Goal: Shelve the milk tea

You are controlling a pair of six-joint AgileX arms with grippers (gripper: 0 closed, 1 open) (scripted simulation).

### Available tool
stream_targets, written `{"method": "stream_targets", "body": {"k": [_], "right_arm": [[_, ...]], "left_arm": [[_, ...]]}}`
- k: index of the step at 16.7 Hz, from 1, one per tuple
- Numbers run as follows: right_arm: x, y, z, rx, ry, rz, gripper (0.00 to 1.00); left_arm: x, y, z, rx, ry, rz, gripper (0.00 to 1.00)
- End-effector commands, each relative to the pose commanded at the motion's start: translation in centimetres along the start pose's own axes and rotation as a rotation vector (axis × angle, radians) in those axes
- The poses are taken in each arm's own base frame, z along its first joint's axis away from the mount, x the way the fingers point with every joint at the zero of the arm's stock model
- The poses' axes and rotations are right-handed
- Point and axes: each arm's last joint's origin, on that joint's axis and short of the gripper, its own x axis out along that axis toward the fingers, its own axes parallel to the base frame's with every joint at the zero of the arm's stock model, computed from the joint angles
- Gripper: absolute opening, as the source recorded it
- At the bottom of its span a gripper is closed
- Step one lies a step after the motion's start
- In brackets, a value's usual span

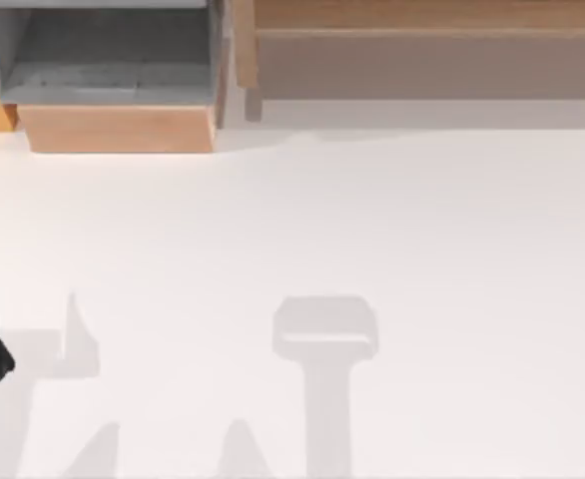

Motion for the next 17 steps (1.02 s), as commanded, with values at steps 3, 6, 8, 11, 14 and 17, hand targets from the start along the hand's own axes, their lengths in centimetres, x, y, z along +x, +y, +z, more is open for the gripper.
{"method": "stream_targets", "body": {"k": [3, 6, 8, 11, 14, 17], "right_arm": [[0.0, 0.0, 0.0, 0.003, 0.001, -0.001, 0.0], [-0.1, 0.0, 0.4, 0.003, 0.001, 0.0, 0.0], [-0.2, 0.0, 0.8, 0.003, 0.001, -0.001, 0.0], [-0.2, 0.0, 1.0, 0.003, 0.001, -0.001, 0.0], [-0.1, 0.0, 1.3, -0.01, -0.014, -0.004, 0.0], [1.3, 0.6, 3.3, -0.064, -0.062, -0.022, 0.0]], "left_arm": [[0.0, 0.0, 0.0, 0.0, 0.0, 0.0, 1.0], [0.0, 0.0, 0.0, 0.0, 0.0, 0.0, 1.0], [0.0, 0.0, 0.0, 0.0, 0.0, 0.0, 1.0], [0.0, 0.0, 0.0, 0.0, 0.0, 0.0, 1.0], [0.0, 0.0, 0.0, 0.0, 0.0, 0.0, 1.0], [0.0, 0.0, 0.0, 0.0, 0.0, 0.0, 1.0]]}}
